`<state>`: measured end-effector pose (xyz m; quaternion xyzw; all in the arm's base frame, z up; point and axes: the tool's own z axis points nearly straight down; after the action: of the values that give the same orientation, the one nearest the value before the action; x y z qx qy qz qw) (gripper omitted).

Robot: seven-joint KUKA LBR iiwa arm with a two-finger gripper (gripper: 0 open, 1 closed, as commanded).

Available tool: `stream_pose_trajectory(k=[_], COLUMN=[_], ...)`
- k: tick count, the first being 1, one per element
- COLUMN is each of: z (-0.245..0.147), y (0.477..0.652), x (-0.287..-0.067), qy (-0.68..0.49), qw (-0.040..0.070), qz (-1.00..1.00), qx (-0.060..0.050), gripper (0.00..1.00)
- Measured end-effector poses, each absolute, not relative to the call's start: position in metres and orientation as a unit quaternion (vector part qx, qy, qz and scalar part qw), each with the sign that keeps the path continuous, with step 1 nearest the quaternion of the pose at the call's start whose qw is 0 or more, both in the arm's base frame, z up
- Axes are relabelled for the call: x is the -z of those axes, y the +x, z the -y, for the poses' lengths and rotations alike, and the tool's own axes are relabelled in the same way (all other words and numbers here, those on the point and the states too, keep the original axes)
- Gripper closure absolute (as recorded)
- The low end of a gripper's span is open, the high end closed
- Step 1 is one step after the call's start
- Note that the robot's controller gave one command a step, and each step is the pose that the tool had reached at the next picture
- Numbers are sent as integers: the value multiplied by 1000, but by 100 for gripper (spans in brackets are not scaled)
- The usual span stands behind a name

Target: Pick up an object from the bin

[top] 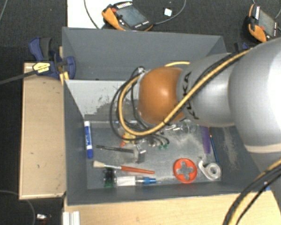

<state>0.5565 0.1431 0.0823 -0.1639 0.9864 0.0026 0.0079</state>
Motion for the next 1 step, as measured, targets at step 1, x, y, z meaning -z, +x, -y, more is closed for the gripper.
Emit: stream_pose_trajectory(k=[1], z=[-113], y=[579], x=[-97], qy=[-166], qw=[10], qz=[-986], qx=[-3], gripper=[100])
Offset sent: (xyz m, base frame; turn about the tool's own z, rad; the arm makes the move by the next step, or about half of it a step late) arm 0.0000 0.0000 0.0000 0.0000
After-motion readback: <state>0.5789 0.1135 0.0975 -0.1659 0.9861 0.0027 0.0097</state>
